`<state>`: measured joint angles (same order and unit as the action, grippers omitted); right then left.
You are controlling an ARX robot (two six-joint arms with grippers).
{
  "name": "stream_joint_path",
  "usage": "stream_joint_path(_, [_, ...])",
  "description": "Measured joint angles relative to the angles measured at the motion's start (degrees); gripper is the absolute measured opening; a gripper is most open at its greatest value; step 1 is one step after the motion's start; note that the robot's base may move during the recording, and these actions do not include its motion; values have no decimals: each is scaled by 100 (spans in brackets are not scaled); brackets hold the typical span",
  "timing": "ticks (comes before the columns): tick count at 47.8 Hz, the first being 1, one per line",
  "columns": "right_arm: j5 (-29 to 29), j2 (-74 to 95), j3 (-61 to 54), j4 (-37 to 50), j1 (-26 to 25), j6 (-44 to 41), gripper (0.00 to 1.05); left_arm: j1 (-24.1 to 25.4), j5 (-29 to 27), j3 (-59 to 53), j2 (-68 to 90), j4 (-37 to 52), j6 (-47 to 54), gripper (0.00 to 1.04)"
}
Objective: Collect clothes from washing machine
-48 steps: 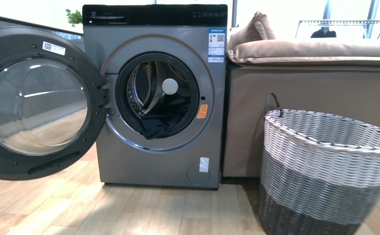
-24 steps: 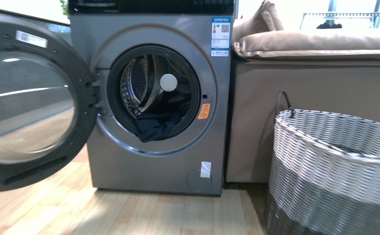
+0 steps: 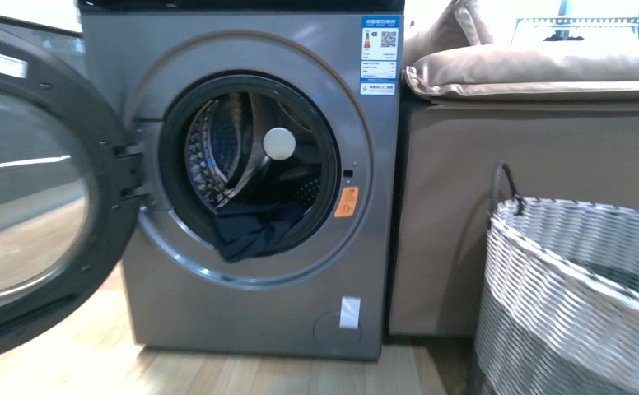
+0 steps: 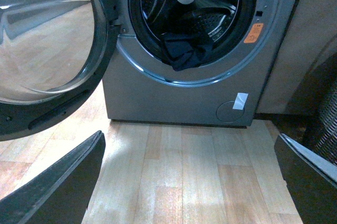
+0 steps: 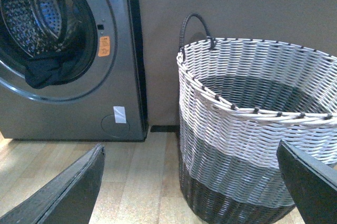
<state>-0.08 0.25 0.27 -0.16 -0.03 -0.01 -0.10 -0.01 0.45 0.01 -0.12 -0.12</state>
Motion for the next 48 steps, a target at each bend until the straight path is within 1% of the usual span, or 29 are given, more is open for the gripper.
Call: stream_joint_path(48, [0, 0, 0, 0, 0, 0, 97, 0, 0, 0, 4, -2, 2, 98])
